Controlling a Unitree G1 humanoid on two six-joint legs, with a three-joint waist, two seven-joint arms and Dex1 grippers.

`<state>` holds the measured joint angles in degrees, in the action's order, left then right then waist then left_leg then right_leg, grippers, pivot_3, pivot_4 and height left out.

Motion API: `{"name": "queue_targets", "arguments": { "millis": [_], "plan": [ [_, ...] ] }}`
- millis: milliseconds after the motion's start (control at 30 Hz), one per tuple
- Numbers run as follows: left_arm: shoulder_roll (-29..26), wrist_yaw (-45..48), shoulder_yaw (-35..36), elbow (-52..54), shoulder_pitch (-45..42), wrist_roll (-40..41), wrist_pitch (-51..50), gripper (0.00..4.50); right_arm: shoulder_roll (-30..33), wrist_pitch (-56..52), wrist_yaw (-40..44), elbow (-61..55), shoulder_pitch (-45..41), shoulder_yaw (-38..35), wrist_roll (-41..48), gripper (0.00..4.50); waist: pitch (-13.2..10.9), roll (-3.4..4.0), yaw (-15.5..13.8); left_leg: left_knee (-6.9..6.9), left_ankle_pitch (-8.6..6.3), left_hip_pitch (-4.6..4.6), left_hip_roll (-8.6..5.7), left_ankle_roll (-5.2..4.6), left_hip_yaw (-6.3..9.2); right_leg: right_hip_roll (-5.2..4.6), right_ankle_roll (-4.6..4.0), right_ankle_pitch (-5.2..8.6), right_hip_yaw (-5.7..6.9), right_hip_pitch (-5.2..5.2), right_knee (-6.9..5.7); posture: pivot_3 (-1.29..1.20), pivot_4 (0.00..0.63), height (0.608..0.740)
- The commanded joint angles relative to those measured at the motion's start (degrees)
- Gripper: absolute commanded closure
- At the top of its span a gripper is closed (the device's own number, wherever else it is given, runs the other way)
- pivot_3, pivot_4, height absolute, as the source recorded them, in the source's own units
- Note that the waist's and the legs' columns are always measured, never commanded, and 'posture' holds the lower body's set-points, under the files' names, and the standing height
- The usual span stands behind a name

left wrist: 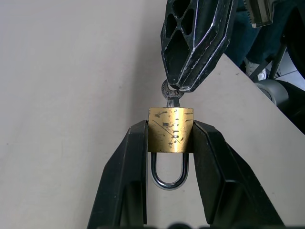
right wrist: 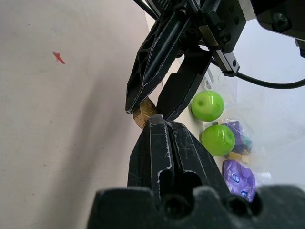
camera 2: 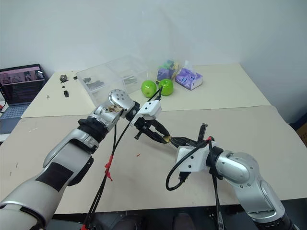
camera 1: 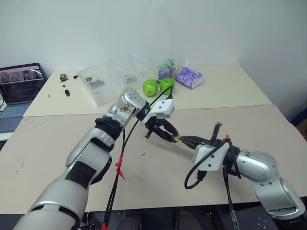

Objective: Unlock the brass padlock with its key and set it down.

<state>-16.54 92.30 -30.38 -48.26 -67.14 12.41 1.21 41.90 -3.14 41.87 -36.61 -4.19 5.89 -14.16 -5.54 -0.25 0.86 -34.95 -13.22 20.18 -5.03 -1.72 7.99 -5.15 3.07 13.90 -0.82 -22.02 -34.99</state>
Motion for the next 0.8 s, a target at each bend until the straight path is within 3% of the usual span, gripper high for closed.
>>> {"name": "queue_targets", "arguments": {
  "millis": [33, 167, 267, 800],
  "plan": [
    [0.17, 0.2, 1.61, 0.15, -1.78, 0.13, 0.71, 3.32, -0.1, -1.25, 0.56, -2.69, -1.3, -2.38, 2.84, 4.4, 0.0, 0.0, 0.0, 0.0, 0.0, 0.0, 0.0, 0.0, 0.0, 0.0, 0.0, 0.0, 0.0, 0.0, 0.0, 0.0, 0.15, 0.74],
    [0.32, 0.2, 1.69, 0.09, -1.67, 0.02, 0.74, 3.32, 0.08, -1.83, 0.98, -3.15, -1.54, -2.83, 4.13, 4.4, 0.0, 0.0, -0.01, 0.0, 0.0, 0.0, 0.0, 0.0, 0.0, 0.0, 0.0, 0.0, 0.0, 0.0, 0.0, 0.0, 0.15, 0.74],
    [0.55, 0.2, 1.8, 0.03, -1.63, -0.08, 0.7, 3.32, 0.51, -1.49, 1.08, -3.1, -1.43, -2.74, 3.67, 3.76, 0.0, 0.0, 0.0, 0.0, 0.0, 0.0, 0.01, -0.01, 0.0, 0.0, 0.0, 0.0, 0.0, 0.0, 0.0, 0.0, 0.15, 0.74],
    [0.52, 0.2, 1.77, -0.83, -1.86, -0.44, 1.47, 3.32, 1.85, 0.09, 2.79, -3.28, 1.65, -2.87, 5.19, 3.76, -0.01, -0.01, -0.04, -0.01, 0.0, 0.0, 0.0, -0.01, -0.02, 0.0, 0.0, 0.0, 0.0, 0.0, 0.0, 0.0, 0.15, 0.74]
  ]
}}
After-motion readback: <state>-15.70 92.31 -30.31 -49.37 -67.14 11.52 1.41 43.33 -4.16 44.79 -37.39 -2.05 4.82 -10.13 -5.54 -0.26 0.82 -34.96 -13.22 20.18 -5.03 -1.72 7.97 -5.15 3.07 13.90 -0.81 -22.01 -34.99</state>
